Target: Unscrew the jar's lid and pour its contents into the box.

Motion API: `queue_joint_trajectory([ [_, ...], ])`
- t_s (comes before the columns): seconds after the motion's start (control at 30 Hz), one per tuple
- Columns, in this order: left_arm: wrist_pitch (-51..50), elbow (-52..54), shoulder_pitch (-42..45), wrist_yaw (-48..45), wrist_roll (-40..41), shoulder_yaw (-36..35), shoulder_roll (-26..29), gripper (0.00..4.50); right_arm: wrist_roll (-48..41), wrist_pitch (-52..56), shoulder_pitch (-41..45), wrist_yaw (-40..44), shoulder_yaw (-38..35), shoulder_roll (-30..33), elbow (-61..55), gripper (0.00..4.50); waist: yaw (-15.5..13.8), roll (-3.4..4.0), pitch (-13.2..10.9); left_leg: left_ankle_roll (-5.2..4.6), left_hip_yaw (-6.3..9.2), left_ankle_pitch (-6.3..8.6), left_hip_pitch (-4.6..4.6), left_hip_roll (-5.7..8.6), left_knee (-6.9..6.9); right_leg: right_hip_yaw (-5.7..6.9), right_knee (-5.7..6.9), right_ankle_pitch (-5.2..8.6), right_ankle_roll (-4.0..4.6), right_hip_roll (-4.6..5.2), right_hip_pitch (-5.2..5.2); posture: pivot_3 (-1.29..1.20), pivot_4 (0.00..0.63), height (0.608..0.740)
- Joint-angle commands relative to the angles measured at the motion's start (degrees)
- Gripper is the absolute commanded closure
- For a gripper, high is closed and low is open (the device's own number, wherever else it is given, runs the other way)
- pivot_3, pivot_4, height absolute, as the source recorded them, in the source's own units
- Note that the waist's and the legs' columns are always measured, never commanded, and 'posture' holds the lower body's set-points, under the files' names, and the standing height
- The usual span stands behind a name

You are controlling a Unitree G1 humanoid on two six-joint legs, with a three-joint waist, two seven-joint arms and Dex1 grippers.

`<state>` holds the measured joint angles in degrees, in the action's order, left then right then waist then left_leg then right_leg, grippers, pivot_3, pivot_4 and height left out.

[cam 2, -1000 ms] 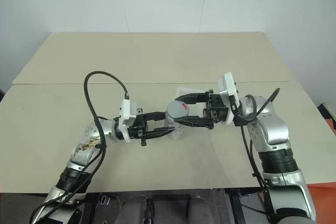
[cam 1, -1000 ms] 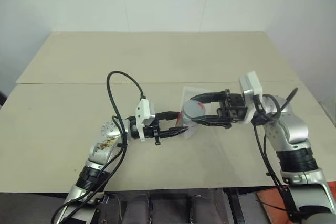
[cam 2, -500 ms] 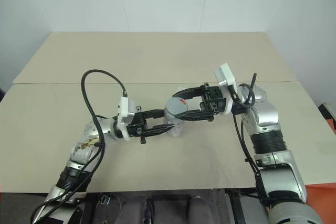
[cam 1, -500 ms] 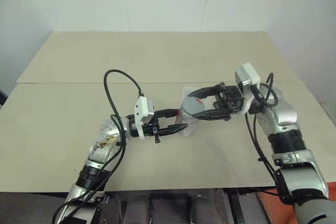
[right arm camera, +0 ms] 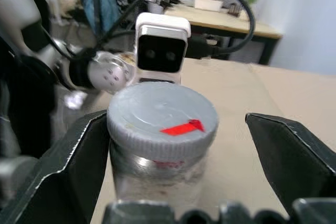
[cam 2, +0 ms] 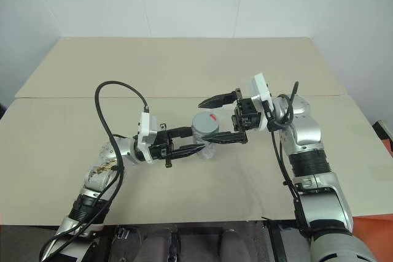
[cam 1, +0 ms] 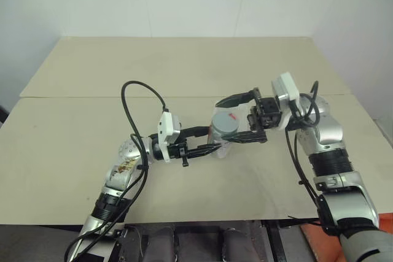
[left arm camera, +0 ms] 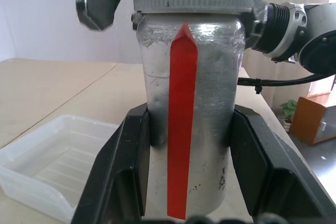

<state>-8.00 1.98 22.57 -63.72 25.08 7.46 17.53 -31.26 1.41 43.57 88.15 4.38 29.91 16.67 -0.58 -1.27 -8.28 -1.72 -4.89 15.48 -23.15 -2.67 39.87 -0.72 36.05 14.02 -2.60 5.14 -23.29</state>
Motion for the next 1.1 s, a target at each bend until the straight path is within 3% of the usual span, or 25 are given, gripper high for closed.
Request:
queue_joint_trajectory([
  [0.03, 0.79, 1.53, 0.70, -0.30, 1.29, -0.62, 0.02, 2.61, 0.68, -0.72, -0.95, -3.67, -3.53, 0.93, -3.25, 0.06, 0.02, 0.00, 0.00, 0.00, 0.00, 0.00, 0.00, 0.00, 0.00, -0.01, 0.01, 0.00, 0.00, 0.00, 0.00, 0.00, 0.150, 0.740],
  [0.27, 2.65, 0.76, -0.03, 2.12, -0.06, -0.60, -1.26, 2.61, -0.71, 3.82, -10.18, -11.66, -7.29, 4.14, -17.26, 0.06, -0.26, 0.00, 0.00, -0.02, 0.04, 0.01, -0.05, 0.02, 0.01, 0.01, -0.02, 0.00, -0.01, 0.07, 0.01, 0.00, 0.150, 0.740],
  [0.43, 4.85, -1.26, 0.98, 5.25, -2.22, -0.47, -3.04, 2.61, -2.25, 14.99, -16.19, -25.84, -9.07, 3.83, -28.89, 0.06, 0.03, 0.00, 0.00, 0.00, 0.07, 0.00, 0.01, 0.00, 0.01, -0.01, 0.03, 0.00, -0.01, 0.03, 0.01, 0.00, 0.150, 0.740],
  [0.63, 7.86, -4.15, 2.53, 6.41, -4.39, -0.20, -3.82, 2.61, -1.60, 23.61, -17.50, -41.65, -8.96, 0.61, -38.78, 0.06, 0.09, 0.00, 0.00, 0.00, 0.12, 0.00, 0.03, -0.01, -0.01, -0.04, 0.03, 0.00, 0.00, 0.00, 0.00, 0.00, 0.150, 0.740],
  [1.1, 10.76, -6.88, 4.75, 10.08, -6.29, -0.09, -6.94, 2.61, 0.64, 28.61, -18.25, -52.42, -5.82, -1.61, -44.33, 0.06, 0.10, 0.00, 0.00, -0.03, 0.12, 0.01, -0.04, 0.04, -0.01, -0.02, -0.05, 0.00, -0.01, 0.00, 0.00, 0.00, 0.150, 0.740],
])
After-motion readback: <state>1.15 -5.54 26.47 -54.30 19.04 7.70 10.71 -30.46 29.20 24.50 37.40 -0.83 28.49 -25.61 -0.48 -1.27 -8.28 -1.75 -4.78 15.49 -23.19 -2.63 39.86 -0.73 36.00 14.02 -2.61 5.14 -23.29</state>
